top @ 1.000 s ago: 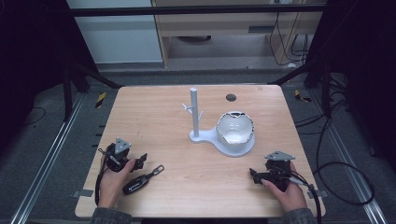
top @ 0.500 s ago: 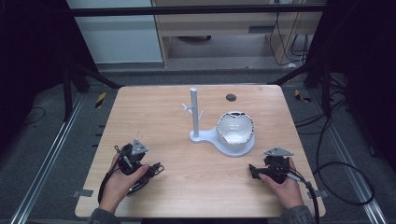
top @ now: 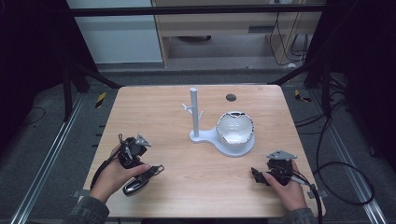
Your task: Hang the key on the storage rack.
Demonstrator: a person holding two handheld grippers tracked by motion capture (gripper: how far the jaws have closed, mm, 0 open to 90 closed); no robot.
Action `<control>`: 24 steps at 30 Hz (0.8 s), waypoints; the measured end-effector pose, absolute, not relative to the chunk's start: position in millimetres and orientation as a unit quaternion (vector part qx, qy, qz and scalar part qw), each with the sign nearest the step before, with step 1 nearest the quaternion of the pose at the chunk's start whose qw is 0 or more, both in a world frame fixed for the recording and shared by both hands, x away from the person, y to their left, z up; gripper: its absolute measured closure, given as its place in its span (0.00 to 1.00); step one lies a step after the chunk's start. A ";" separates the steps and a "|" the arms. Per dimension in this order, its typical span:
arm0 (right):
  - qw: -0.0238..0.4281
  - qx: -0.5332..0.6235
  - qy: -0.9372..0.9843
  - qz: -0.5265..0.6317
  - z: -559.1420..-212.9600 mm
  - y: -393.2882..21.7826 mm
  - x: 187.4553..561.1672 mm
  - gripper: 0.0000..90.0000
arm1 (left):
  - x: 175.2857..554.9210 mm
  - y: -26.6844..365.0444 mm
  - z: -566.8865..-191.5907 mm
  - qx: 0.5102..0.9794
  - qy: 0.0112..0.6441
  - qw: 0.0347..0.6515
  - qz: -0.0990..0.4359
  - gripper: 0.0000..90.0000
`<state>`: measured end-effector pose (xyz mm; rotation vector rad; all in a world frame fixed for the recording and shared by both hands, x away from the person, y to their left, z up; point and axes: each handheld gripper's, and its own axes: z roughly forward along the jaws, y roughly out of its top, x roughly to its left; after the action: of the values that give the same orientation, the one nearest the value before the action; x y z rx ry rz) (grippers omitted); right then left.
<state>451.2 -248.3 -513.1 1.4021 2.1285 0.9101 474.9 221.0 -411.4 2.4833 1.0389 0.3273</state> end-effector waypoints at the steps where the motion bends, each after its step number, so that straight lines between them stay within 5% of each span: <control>1: 0.217 0.506 0.768 0.328 -513.1 -248.2 451.2 0.01 | 476.0 216.3 -410.9 0.899 0.370 0.204 0.114 0.06; 16: 0.219 0.508 0.766 0.327 -513.2 -248.0 450.2 0.01 | 481.6 187.9 -420.6 0.935 0.328 0.106 0.087 0.09; 24: 0.219 0.509 0.766 0.326 -513.3 -247.8 450.1 0.01 | 488.8 181.7 -428.4 0.941 0.324 0.068 0.065 0.29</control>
<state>450.1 -247.8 -513.3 1.4082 2.1189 0.9020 488.8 181.7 -428.4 2.8357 0.9758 0.1964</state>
